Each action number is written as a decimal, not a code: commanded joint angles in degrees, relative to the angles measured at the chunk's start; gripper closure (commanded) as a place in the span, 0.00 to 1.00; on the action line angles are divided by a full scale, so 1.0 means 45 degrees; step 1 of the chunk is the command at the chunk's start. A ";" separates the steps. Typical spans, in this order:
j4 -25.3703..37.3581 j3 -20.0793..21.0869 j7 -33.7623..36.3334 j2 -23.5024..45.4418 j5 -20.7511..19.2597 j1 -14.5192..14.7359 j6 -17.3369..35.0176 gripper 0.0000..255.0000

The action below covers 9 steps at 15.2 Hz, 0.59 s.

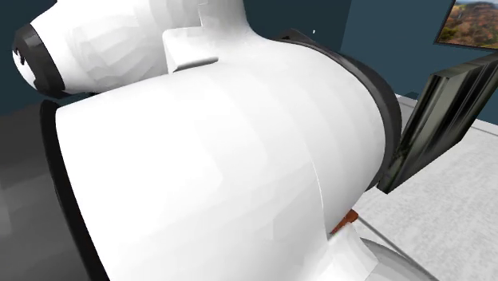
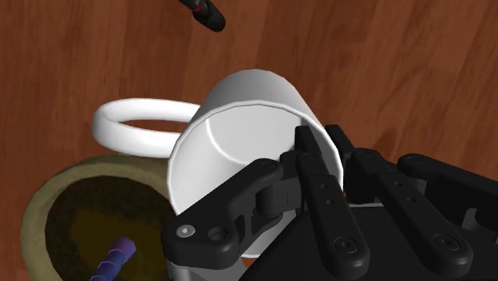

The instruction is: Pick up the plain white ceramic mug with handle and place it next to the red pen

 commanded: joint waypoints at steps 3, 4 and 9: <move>0.1332 0.0517 0.1064 0.0967 0.0182 0.0572 -0.0408 1.00; 0.1675 0.0633 0.1313 0.1228 0.0214 0.0711 -0.0500 1.00; 0.3735 0.1146 0.2519 0.2732 0.0302 0.1432 -0.1086 1.00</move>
